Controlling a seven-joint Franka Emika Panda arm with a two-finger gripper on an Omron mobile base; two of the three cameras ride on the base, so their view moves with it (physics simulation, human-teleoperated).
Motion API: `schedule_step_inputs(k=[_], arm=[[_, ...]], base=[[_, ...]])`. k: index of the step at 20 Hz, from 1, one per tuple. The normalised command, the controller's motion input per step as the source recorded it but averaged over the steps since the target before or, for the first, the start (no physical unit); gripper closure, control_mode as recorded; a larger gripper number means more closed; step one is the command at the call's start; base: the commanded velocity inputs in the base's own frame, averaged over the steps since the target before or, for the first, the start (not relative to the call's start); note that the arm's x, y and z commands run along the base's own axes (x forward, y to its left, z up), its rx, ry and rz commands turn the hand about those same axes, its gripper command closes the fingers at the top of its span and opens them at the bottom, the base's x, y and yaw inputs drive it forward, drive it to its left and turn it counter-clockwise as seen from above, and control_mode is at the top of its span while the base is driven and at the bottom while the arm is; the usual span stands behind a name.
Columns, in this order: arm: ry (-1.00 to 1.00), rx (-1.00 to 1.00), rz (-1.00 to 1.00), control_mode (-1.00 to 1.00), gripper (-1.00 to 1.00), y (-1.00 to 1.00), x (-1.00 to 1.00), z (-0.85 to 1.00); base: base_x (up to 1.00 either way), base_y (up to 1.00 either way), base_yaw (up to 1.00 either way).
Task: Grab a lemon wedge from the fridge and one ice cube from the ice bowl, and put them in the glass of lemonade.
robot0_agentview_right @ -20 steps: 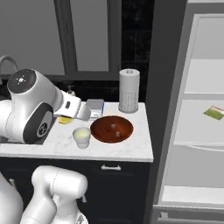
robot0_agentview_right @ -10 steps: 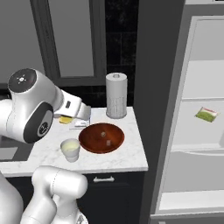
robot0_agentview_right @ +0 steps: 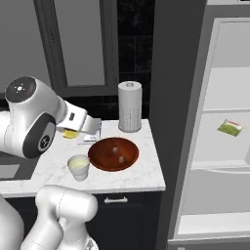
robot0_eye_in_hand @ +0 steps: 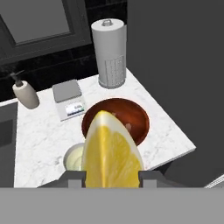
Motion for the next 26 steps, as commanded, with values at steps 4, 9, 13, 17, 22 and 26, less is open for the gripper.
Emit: schedule_step_inputs(k=[4,9,13,17,22,26], arm=[[0.20,-0.08,0.32,-1.00,1.00,0.03,-0.06,-0.24],[0.23,-0.33,0.44,-1.00,1.00,0.12,-0.17,-0.28],[0.16,-0.33,0.47,-1.00,1.00,0.17,0.00,-0.33],[0.09,-0.30,0.51,-1.00,1.00,0.04,0.00,-0.29],[0.08,-0.34,0.55,-1.00,1.00,0.00,0.00,-0.32],[0.16,-0.41,0.54,-1.00,1.00,0.00,0.00,-0.25]], base=[[0.00,0.00,0.00],[0.00,0.00,0.00],[0.00,0.00,0.00],[0.00,0.00,0.00],[0.00,0.00,0.00],[0.00,0.00,0.00]])
